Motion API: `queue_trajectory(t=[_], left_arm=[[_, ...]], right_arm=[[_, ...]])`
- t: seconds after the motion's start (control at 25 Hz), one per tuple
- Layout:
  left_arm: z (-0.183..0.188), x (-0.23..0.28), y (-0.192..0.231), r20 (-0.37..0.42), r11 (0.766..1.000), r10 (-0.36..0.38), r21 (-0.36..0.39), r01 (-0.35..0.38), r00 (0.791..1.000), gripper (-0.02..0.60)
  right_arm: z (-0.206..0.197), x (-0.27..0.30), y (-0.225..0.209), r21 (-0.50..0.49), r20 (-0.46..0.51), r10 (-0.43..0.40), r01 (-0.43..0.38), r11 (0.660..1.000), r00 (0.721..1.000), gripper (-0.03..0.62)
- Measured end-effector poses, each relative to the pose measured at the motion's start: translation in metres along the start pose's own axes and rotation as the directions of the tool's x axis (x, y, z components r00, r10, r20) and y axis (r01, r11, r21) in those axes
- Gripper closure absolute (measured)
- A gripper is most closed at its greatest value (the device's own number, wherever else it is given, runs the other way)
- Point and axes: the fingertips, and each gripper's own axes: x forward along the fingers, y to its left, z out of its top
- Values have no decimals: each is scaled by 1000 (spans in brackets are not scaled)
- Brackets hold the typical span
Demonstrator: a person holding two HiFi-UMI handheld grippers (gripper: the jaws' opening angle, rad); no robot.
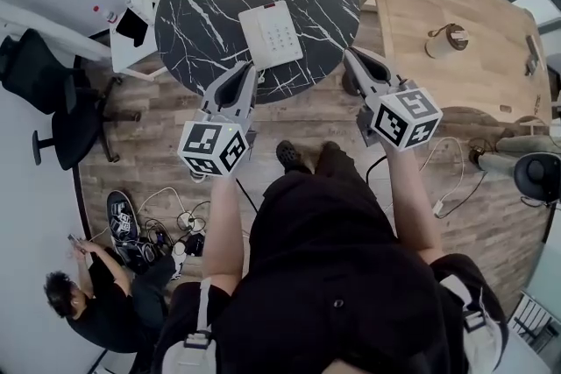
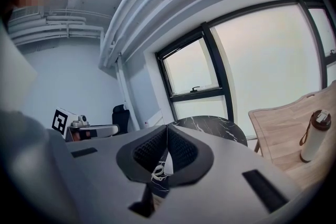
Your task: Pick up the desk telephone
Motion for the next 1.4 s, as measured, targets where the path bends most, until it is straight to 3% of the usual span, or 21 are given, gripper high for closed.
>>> queue_trajectory(t=[0.52, 0.76, 1.08, 1.4], left_arm=[[-39, 22, 26, -88, 997, 18, -73, -25, 996, 555], [-46, 46, 48, -128, 994, 36, -98, -49, 991, 555], [-75, 84, 81, -216, 972, 64, -209, -111, 974, 555], [-95, 108, 106, -286, 944, 103, -274, -184, 953, 554]], right_arm=[[-34, 43, -14, 24, -108, 33, -31, 999, 994, 563], [-47, 84, -24, 49, -174, 95, -88, 995, 980, 562], [-85, 136, -53, 109, -319, 148, -119, 987, 936, 562], [-117, 178, -73, 171, -431, 208, -147, 974, 878, 559]])
